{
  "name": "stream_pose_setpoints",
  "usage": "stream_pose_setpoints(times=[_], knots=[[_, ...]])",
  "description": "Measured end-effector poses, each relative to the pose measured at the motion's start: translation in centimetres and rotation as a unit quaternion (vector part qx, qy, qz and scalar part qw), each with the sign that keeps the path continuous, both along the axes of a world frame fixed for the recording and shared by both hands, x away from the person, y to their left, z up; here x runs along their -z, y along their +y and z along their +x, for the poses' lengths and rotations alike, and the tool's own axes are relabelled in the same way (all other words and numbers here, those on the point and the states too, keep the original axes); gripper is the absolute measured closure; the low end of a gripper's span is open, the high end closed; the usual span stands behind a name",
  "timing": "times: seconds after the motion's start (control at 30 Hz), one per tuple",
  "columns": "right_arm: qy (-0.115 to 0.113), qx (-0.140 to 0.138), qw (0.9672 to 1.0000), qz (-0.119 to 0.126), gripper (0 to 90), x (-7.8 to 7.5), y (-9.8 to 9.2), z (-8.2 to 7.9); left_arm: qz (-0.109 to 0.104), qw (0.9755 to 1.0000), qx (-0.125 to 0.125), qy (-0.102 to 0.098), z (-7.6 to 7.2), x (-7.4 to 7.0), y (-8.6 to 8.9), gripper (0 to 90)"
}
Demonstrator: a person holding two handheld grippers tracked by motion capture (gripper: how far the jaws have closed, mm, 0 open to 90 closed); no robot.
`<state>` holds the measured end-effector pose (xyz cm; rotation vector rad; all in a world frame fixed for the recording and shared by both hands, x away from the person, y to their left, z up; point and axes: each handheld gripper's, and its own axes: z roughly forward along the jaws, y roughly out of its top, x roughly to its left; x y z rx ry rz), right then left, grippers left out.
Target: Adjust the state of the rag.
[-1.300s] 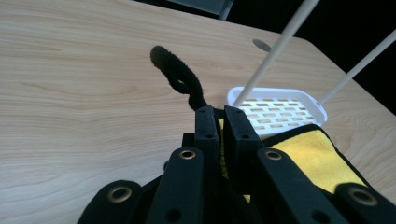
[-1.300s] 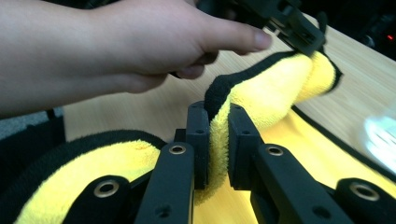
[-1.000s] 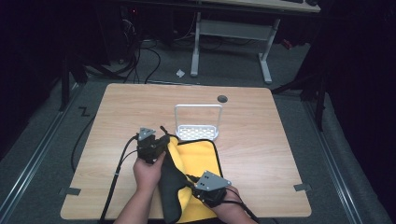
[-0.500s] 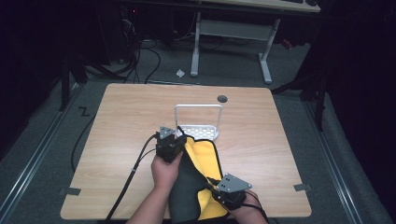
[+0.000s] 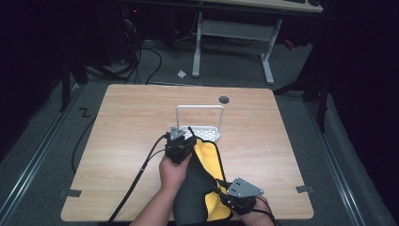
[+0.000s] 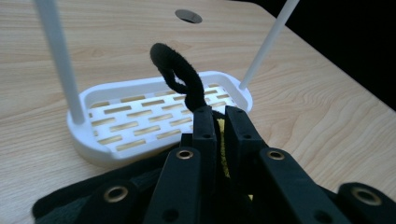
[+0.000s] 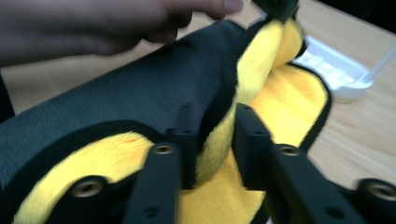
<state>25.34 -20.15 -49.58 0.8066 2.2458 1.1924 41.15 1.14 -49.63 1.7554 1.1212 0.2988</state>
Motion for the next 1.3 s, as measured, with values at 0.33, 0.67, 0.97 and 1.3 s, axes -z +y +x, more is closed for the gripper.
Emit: stream_pose_setpoints(times=[0.33,0.67,0.97,1.3], knots=[[-0.017,0.02,0.9994,0.02,61.5,-0.8,-0.9,0.2,-0.023,0.9993,0.029,-0.001,0.1,0.3,-1.8,58.8],[-0.006,0.015,0.9998,0.007,63.2,-0.1,-0.5,0.5,-0.029,0.9986,0.043,-0.011,-0.7,-0.3,-0.7,52.2],[0.006,0.018,0.9998,0.003,64.9,0.4,-0.5,1.0,0.002,0.9978,0.065,0.007,-3.7,1.0,3.9,59.2],[0.015,0.033,0.9992,-0.016,82.7,0.2,0.2,3.6,0.041,0.9941,0.094,0.036,-7.1,3.2,7.3,78.0]])
